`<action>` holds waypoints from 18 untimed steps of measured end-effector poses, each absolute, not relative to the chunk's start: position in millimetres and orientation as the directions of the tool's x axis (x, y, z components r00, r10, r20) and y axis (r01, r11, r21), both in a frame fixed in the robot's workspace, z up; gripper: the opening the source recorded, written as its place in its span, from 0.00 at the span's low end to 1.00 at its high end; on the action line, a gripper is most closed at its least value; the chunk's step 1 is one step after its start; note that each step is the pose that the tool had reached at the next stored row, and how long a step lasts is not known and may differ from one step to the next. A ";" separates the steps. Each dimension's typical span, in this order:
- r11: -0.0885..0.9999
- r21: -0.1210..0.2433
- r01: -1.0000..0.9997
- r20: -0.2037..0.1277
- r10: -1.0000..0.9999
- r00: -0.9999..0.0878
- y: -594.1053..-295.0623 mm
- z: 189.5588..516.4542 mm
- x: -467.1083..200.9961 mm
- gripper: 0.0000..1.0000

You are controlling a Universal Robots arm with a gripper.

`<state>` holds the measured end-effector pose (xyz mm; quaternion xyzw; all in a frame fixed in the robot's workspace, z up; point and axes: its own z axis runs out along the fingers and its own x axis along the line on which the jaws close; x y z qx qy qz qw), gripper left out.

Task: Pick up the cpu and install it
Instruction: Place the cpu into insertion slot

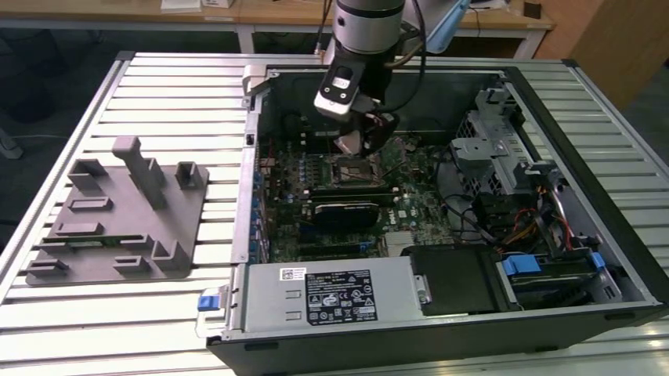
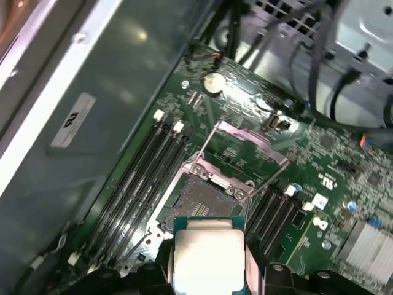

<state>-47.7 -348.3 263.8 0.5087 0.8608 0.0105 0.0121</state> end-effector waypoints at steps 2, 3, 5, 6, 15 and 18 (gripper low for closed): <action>0.450 0.030 0.892 -0.010 0.893 -0.450 -348.3 263.6 -47.6 0.55; 0.434 0.030 0.900 -0.010 0.901 -0.434 -348.3 263.6 -47.7 0.55; 0.402 0.030 0.915 -0.010 0.916 -0.402 -348.3 263.4 -47.7 0.55; 0.385 0.030 0.923 -0.010 0.923 -0.384 -348.3 263.3 -47.7 0.55; 0.228 0.030 0.973 -0.010 0.974 -0.228 -348.3 262.2 -47.7 0.55; 0.175 0.031 0.984 -0.010 0.984 -0.175 -348.3 261.2 -47.7 0.55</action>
